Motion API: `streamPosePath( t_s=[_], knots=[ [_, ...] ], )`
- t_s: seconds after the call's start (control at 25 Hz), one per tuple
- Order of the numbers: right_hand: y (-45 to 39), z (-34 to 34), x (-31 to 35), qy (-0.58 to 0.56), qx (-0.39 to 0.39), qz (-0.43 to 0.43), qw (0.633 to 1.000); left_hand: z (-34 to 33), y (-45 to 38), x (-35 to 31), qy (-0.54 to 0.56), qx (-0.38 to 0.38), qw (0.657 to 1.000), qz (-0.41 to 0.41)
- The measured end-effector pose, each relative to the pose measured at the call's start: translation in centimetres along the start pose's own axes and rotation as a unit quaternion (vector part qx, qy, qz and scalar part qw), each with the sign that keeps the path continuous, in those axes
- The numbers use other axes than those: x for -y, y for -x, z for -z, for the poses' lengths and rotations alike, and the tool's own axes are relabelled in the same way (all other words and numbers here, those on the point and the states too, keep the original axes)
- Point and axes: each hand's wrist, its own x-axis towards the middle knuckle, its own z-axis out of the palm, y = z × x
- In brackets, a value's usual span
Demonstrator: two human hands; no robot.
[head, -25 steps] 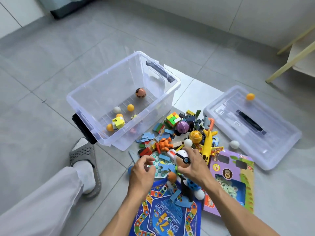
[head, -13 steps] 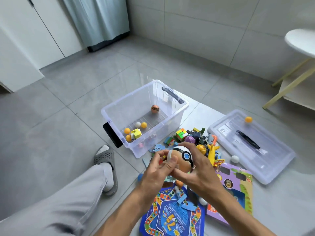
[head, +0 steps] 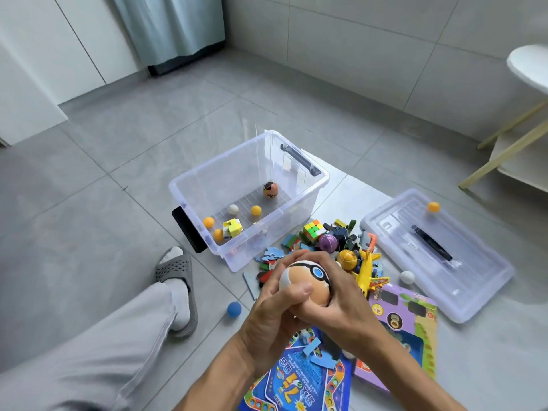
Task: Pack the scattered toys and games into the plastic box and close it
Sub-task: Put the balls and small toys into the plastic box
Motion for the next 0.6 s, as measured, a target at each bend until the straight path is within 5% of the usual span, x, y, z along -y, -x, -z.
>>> streamPosePath(
  t_s=[0.32,0.6],
  knots=[
    [-0.9,0.4,0.5,-0.086,-0.019,0.02,0.996,-0.2,-0.6,-1.2,0.063,0.028,0.998,-0.004],
    [-0.9,-0.5,1.4,-0.103,-0.046,0.038,0.993,-1.0,-0.5,-1.2,0.003,0.036,0.997,-0.063]
  ],
)
